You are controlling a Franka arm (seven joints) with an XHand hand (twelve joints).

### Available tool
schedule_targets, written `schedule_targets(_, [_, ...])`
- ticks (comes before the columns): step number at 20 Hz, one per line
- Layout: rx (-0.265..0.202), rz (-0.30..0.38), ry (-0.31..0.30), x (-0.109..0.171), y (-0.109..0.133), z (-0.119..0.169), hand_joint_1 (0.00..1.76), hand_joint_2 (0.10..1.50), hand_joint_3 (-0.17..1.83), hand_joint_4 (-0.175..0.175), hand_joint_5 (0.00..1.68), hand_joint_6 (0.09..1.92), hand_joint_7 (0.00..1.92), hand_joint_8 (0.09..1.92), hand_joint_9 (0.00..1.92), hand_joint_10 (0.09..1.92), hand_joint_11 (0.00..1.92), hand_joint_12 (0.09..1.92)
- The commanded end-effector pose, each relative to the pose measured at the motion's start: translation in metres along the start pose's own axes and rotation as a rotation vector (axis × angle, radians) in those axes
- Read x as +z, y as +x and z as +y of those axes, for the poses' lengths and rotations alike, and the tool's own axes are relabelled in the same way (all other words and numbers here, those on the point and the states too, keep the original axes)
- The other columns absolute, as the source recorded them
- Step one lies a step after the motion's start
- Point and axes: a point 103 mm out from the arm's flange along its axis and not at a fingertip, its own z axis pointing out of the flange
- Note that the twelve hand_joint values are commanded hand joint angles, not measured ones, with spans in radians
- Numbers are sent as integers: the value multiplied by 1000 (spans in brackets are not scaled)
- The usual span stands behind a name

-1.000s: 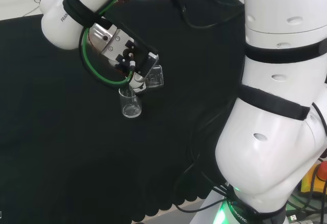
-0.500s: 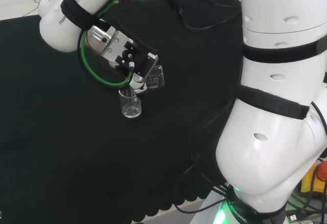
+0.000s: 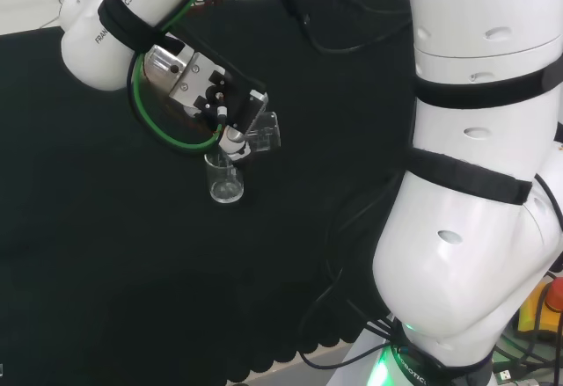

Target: Pour the water from the handheld beaker into the one on the table.

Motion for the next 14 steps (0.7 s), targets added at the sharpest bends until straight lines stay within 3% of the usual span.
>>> schedule_targets(1, [0, -13, 3, -5, 4, -1, 1166, 731, 495, 23, 1319, 527, 1577, 221, 1691, 87, 1553, 611])
schedule_targets(14, [15, -51, 12, -13, 10, -4, 1166, 730, 498, 28, 1319, 527, 1581, 212, 1691, 87, 1554, 609])
